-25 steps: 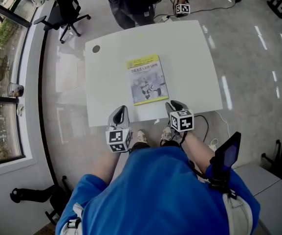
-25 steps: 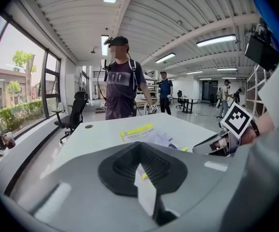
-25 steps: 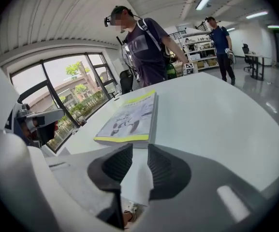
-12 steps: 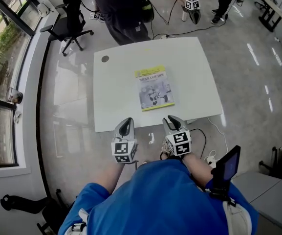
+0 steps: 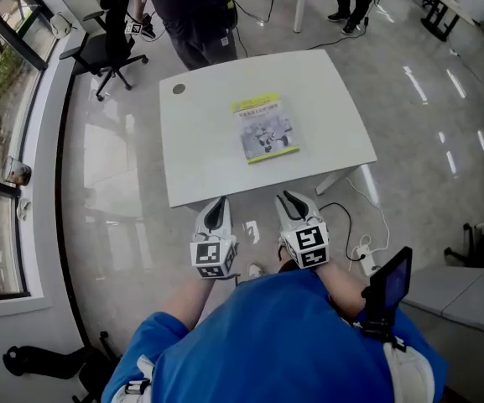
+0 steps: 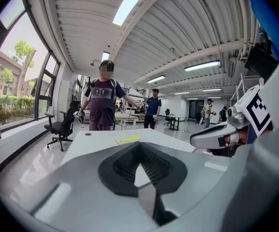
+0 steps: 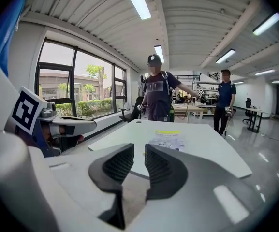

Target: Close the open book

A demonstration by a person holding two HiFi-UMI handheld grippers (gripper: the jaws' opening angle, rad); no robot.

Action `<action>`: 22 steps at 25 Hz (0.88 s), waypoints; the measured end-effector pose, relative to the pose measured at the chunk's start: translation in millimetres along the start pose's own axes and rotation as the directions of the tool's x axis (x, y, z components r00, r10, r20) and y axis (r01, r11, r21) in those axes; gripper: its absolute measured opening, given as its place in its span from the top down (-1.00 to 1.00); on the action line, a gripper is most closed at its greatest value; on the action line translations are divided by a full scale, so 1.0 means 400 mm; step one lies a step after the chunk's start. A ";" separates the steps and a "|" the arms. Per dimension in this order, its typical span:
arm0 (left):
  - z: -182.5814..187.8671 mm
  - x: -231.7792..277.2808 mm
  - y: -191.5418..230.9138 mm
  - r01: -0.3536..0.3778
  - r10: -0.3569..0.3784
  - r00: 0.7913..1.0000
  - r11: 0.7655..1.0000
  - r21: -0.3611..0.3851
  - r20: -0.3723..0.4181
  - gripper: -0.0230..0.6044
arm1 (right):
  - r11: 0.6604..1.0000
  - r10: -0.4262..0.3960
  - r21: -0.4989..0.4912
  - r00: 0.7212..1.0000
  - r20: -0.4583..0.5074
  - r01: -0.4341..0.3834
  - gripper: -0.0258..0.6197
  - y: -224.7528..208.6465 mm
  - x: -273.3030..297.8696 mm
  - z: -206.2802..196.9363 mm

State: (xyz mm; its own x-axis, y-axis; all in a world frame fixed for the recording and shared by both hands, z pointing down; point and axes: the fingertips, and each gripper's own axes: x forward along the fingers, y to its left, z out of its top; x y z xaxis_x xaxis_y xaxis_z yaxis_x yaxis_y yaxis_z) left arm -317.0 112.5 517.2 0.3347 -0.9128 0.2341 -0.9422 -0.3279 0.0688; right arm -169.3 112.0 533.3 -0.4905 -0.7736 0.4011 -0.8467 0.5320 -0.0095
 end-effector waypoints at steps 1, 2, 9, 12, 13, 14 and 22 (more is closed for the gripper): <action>0.000 -0.010 -0.006 0.007 -0.007 1.000 1.000 0.002 0.004 0.91 | 1.000 -0.009 -0.001 1.000 0.006 0.009 0.71 0.008 -0.014 0.006; -0.001 -0.019 -0.012 0.014 -0.014 1.000 1.000 -0.001 0.003 0.91 | 1.000 -0.017 0.000 1.000 0.009 0.017 0.73 0.014 -0.028 0.010; 0.016 -0.055 -0.081 0.034 -0.034 0.999 0.999 -0.001 0.021 0.91 | 0.999 -0.040 -0.016 0.998 0.043 0.040 0.84 0.009 -0.089 0.042; 0.012 -0.066 -0.110 0.027 -0.027 0.999 1.000 -0.006 0.025 0.91 | 0.999 -0.038 -0.016 0.998 0.047 0.039 0.91 -0.005 -0.112 0.040; 0.013 -0.070 -0.119 0.025 -0.025 0.999 1.000 -0.007 0.025 0.91 | 0.999 -0.033 -0.016 0.999 0.044 0.034 0.91 -0.008 -0.120 0.035; 0.014 -0.073 -0.130 0.023 -0.022 0.999 1.000 -0.005 0.026 0.91 | 0.999 -0.029 -0.017 0.999 0.043 0.030 0.91 -0.013 -0.129 0.033; 0.019 -0.065 -0.191 0.000 0.000 1.000 1.000 -0.003 0.020 0.91 | 1.000 -0.025 -0.002 0.999 0.042 0.025 0.91 -0.072 -0.175 0.018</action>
State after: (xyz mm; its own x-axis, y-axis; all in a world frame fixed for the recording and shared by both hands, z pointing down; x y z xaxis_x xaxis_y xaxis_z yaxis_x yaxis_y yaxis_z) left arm -253.7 159.5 498.2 0.3345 -0.9175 0.2150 -0.9424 -0.3269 0.0712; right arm -112.0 148.5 499.1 -0.4774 -0.8004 0.3625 -0.8584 0.5130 0.0024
